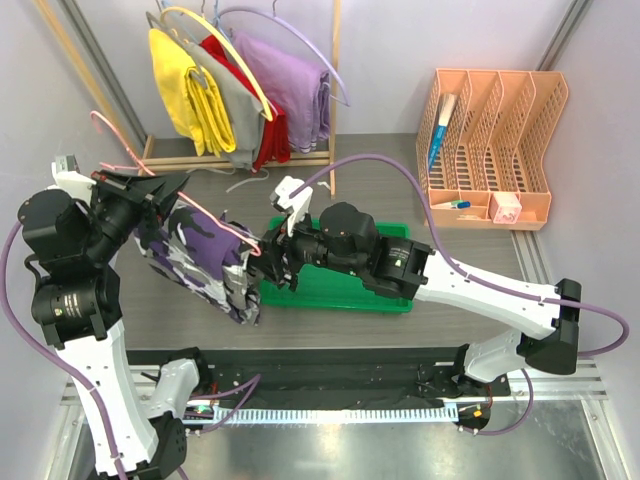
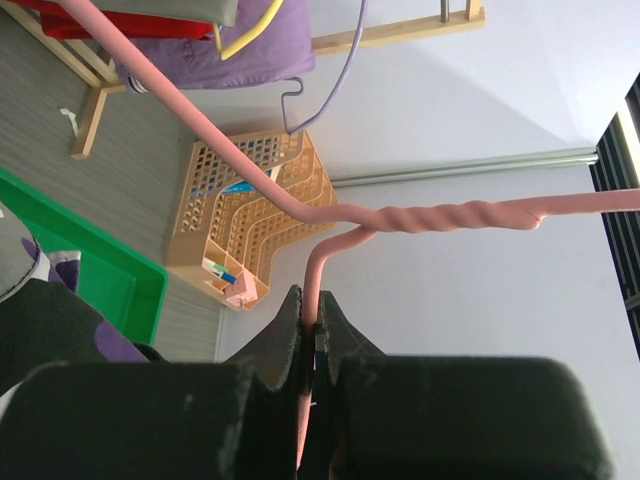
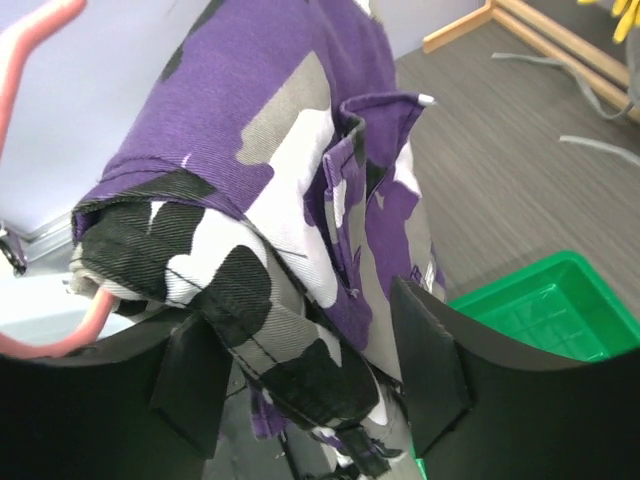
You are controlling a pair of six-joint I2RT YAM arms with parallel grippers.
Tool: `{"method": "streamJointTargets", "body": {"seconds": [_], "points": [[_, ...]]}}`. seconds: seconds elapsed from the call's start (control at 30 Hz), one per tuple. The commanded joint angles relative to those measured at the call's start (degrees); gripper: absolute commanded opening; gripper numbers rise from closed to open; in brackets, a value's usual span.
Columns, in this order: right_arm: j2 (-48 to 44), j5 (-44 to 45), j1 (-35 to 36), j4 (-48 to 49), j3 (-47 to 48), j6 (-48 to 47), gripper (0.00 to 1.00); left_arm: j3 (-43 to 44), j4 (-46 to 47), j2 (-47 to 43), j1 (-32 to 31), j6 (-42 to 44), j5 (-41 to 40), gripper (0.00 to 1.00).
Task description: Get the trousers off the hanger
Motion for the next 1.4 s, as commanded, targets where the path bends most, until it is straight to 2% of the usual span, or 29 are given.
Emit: {"method": "streamJointTargets", "body": {"seconds": [0.0, 0.07, 0.1, 0.17, 0.33, 0.37, 0.57, 0.73, 0.97, 1.37], "points": [[-0.1, 4.8, -0.2, 6.7, -0.6, -1.9, 0.56, 1.1, 8.4, -2.3, -0.3, -4.4, 4.9, 0.00], [-0.3, 5.6, -0.3, 8.2, -1.0, -2.2, 0.51, 1.0, 8.5, -2.3, -0.3, -4.5, 5.2, 0.00], [-0.4, 6.1, -0.5, 8.7, -1.5, -2.2, 0.45, 0.9, 8.5, -2.3, -0.3, -4.5, 5.3, 0.00], [-0.6, 6.9, -0.8, 9.2, -1.8, -2.3, 0.38, 0.9, 8.6, -2.3, -0.3, -4.4, 5.6, 0.00], [-3.8, 7.5, -1.8, 9.2, -4.9, -1.5, 0.10, 1.0, 9.6, -1.8, -0.3, -4.5, 6.4, 0.00], [-4.4, 7.4, -1.9, 9.0, -5.6, -1.2, 0.01, 0.8, 10.3, -1.7, -0.3, -4.5, 6.7, 0.00], [-9.1, 7.1, -2.4, 8.3, -7.5, 1.0, 0.01, -0.1, 10.1, 0.6, -0.3, -2.9, 10.6, 0.00], [-7.5, 6.8, -2.4, 6.1, -0.2, 1.1, 0.01, 3.5, 1.5, 4.2, -0.2, 4.9, 13.7, 0.00], [-3.3, 5.9, -4.2, 5.5, 8.2, 3.1, 0.01, 2.5, 1.0, 5.5, -0.3, 8.1, 17.8, 0.00], [0.5, 1.2, -11.1, 4.4, 22.1, 9.5, 0.01, -0.5, -4.6, 3.5, -0.4, 14.9, 17.6, 0.00]]}}
